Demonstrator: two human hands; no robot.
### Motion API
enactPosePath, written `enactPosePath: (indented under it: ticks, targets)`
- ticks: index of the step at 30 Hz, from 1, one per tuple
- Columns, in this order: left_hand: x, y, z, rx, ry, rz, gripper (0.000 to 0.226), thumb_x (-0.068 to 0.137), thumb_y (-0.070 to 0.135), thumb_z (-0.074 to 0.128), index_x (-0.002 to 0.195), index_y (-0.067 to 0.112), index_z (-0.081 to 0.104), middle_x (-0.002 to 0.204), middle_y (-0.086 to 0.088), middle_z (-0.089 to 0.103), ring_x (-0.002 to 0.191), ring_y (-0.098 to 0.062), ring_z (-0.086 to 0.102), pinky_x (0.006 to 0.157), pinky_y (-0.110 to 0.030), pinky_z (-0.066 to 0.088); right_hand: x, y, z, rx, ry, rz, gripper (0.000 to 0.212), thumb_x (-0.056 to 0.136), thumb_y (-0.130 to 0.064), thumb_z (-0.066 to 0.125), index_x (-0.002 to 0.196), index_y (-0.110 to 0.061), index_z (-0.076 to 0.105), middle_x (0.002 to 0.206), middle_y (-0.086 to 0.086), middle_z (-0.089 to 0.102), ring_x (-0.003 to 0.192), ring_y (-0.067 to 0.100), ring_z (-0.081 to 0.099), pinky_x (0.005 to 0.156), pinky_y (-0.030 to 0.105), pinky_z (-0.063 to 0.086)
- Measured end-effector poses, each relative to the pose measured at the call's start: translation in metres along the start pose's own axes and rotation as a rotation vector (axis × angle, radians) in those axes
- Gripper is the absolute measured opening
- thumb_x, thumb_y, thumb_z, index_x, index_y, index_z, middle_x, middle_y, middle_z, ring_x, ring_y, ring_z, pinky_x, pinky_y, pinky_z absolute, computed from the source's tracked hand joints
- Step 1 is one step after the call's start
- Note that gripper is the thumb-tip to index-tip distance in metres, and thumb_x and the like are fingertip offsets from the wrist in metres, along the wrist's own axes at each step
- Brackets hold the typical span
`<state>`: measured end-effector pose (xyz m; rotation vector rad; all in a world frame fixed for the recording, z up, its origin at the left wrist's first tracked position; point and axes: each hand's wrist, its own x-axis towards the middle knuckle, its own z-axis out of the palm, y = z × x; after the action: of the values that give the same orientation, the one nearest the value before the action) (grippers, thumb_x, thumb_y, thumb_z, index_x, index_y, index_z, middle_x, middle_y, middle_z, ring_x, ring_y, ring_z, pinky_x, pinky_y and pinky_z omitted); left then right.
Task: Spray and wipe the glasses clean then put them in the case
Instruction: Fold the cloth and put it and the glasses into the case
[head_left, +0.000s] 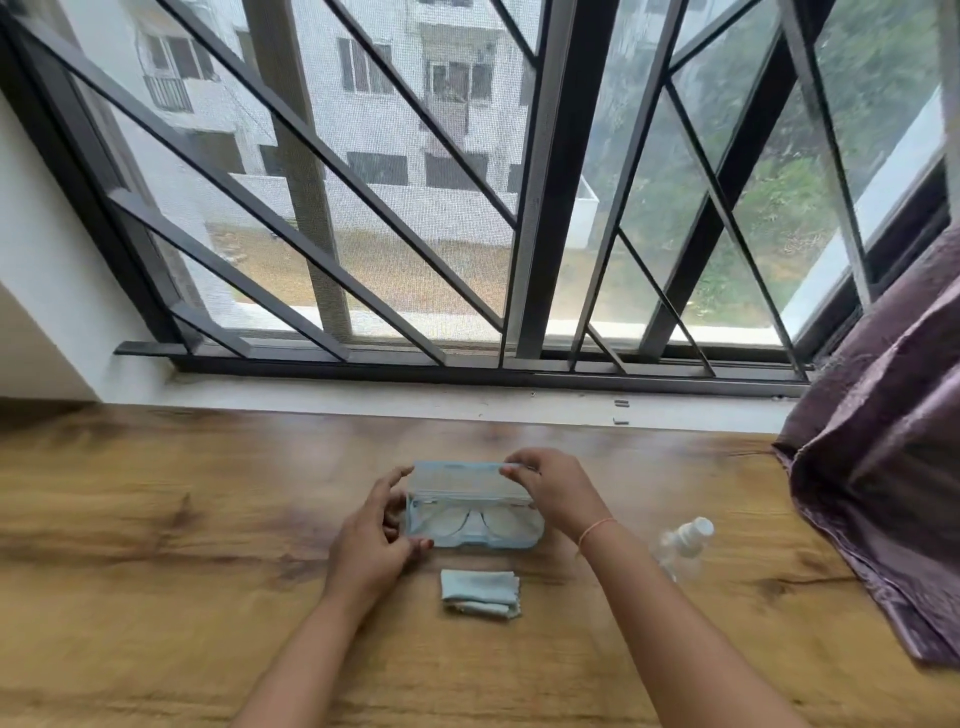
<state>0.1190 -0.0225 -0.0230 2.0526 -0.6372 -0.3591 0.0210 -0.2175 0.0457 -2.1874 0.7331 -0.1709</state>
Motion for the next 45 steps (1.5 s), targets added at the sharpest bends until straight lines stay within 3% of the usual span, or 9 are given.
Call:
enactPosePath:
  ticks: [6,9,13,16,22,29,34,41,45]
  targets:
    - [0.007,-0.001,-0.005,0.022,-0.065,-0.007,0.087,0.062,0.015,0.081,0.129,0.05,0.038,0.106,0.014,0.058,0.08,-0.011,0.055,0.076,-0.03,0.052,0.004,0.003,0.005,0.003,0.006,-0.001,0.025,0.087,-0.027,0.06,0.103,-0.01,0.068,0.098,0.009,0.068,0.094,0.022,0.06,0.084,0.043,0.052]
    - [0.008,-0.004,-0.005,0.024,-0.07,-0.005,0.087,0.062,0.017,0.081,0.128,0.054,0.037,0.106,0.016,0.058,0.081,-0.011,0.056,0.078,-0.031,0.052,-0.01,0.012,0.011,-0.103,0.305,-0.197,0.042,0.076,-0.02,0.073,0.116,-0.012,0.062,0.11,0.01,0.06,0.106,0.022,0.05,0.093,0.03,0.043]
    - [0.008,-0.005,-0.005,0.032,-0.059,-0.005,0.087,0.062,0.018,0.08,0.129,0.053,0.037,0.107,0.016,0.058,0.082,-0.01,0.056,0.078,-0.033,0.053,-0.041,0.028,0.022,-0.226,0.648,-0.462,0.027,0.065,-0.012,0.078,0.091,-0.015,0.072,0.096,0.007,0.063,0.096,0.021,0.05,0.082,0.035,0.045]
    - [0.009,-0.007,-0.004,0.02,-0.06,-0.007,0.089,0.06,0.019,0.081,0.126,0.058,0.036,0.108,0.017,0.059,0.083,-0.011,0.058,0.078,-0.035,0.053,-0.064,0.036,0.037,-0.326,0.537,-0.533,0.008,0.072,-0.028,0.067,0.076,-0.025,0.073,0.077,-0.006,0.061,0.084,0.014,0.045,0.071,0.031,0.035]
    - [0.009,-0.011,-0.002,-0.005,-0.063,0.0,0.09,0.056,0.02,0.081,0.121,0.065,0.036,0.111,0.014,0.061,0.083,-0.016,0.061,0.079,-0.039,0.054,-0.078,0.034,0.058,-0.486,0.351,-0.391,0.021,0.073,-0.039,0.053,0.062,-0.028,0.067,0.061,-0.014,0.052,0.072,0.009,0.039,0.064,0.025,0.017]
    - [0.008,-0.01,-0.003,-0.002,-0.078,0.01,0.089,0.058,0.021,0.081,0.12,0.064,0.034,0.112,0.015,0.061,0.086,-0.012,0.061,0.079,-0.037,0.054,-0.069,0.019,0.063,-0.511,0.155,-0.262,0.011,0.053,-0.033,0.076,0.064,-0.032,0.073,0.058,-0.014,0.057,0.066,0.015,0.053,0.062,0.027,0.034]
    - [0.009,-0.01,-0.004,-0.006,-0.075,0.005,0.09,0.056,0.021,0.082,0.121,0.063,0.035,0.112,0.014,0.061,0.085,-0.013,0.062,0.078,-0.038,0.055,-0.068,0.014,0.064,-0.505,0.142,-0.256,0.017,0.08,-0.025,0.063,0.093,-0.025,0.073,0.089,-0.007,0.066,0.094,0.018,0.047,0.076,0.03,0.023]
    - [0.005,-0.006,-0.004,-0.021,-0.074,0.011,0.088,0.056,0.021,0.08,0.118,0.065,0.035,0.111,0.016,0.061,0.084,-0.014,0.062,0.077,-0.038,0.055,-0.065,0.004,0.06,-0.561,0.197,-0.269,0.013,0.046,-0.023,0.079,0.054,-0.027,0.069,0.053,-0.012,0.056,0.06,0.015,0.054,0.053,0.027,0.035]
    - [0.006,-0.006,-0.005,-0.023,-0.069,0.014,0.086,0.052,0.025,0.077,0.118,0.062,0.037,0.109,0.017,0.061,0.083,-0.013,0.063,0.076,-0.036,0.055,-0.048,-0.01,0.049,-0.519,0.321,-0.303,0.018,0.045,-0.016,0.081,0.052,-0.027,0.069,0.052,-0.011,0.054,0.057,0.016,0.051,0.052,0.027,0.032]
